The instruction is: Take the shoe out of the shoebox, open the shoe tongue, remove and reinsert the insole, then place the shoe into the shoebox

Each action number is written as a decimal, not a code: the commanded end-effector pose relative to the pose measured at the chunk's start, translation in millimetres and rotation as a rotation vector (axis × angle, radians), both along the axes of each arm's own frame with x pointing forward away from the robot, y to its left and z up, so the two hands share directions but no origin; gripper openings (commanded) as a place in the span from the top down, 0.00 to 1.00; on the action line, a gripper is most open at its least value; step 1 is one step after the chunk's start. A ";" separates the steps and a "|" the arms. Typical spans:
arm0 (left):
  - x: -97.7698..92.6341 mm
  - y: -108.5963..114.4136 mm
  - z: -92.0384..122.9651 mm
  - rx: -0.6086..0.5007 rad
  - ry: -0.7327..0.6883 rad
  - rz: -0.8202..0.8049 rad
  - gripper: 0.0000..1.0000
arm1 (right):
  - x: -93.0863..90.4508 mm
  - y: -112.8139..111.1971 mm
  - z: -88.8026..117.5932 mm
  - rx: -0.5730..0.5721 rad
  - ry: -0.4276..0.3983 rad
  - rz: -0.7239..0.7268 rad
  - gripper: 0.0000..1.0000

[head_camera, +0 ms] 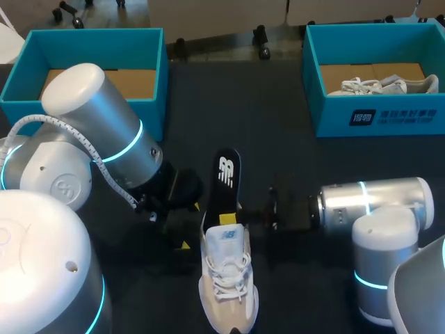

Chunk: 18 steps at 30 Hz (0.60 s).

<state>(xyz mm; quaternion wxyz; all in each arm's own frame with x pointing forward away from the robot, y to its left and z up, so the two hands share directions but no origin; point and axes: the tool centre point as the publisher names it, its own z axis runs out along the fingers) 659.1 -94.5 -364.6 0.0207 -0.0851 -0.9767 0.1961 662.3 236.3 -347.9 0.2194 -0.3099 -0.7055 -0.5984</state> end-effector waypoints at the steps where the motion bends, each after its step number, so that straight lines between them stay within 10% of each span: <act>1: -0.9 0.7 -0.5 -0.002 -0.002 0.001 0.00 | -7.0 4.9 1.0 -0.021 0.008 -0.004 1.00; 5: -0.9 0.7 -0.5 -0.002 -0.002 0.001 0.00 | -9.7 4.1 3.9 -0.020 -0.003 -0.017 1.00; 7: -0.9 0.7 -0.5 -0.002 -0.002 0.001 0.00 | -9.7 4.0 5.8 -0.016 -0.022 -0.022 0.69; 18: -0.9 0.7 -0.5 -0.002 -0.002 0.001 0.00 | 4.2 8.3 20.5 -0.024 -0.087 -0.023 0.73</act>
